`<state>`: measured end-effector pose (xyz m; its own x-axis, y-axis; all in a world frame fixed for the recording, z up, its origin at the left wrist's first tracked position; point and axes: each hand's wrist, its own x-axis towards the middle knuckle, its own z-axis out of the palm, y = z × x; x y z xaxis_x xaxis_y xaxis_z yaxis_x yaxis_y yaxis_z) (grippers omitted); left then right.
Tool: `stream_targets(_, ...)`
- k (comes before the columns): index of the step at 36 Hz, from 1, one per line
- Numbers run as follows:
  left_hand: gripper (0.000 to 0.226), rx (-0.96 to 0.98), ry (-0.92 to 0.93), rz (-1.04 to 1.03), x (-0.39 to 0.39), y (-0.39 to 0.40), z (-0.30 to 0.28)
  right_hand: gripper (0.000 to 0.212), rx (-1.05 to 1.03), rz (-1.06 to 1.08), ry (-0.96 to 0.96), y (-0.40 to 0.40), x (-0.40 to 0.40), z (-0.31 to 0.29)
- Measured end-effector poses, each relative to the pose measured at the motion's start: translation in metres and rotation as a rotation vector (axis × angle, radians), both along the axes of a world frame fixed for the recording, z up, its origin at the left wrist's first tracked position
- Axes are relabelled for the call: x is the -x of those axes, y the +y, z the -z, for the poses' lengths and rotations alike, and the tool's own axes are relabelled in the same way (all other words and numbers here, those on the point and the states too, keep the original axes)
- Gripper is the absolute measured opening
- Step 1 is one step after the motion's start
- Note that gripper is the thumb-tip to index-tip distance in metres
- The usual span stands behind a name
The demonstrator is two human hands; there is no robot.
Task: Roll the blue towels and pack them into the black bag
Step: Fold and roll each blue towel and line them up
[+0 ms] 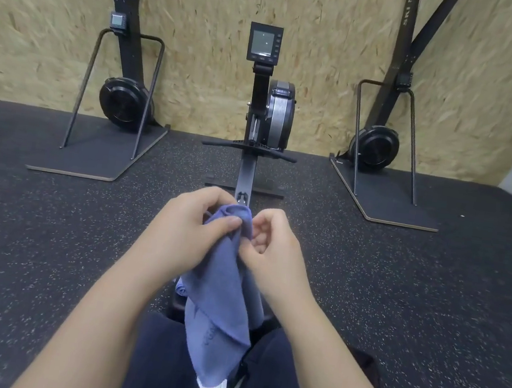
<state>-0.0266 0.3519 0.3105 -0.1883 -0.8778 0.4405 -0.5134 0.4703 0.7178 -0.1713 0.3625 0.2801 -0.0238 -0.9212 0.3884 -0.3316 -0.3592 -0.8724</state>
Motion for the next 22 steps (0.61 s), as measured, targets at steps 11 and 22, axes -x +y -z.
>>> stream_targets(11,0.026,0.115,0.241,-0.02,-0.008,0.005,-0.012,0.03,-0.112,0.039,0.024,-0.005,0.001,0.039)
stream_targets(22,0.032,-0.041,0.163,-0.223,-0.01,-0.007,0.025,0.02,-0.009,0.067,-0.094,-0.002,-0.002,0.025)
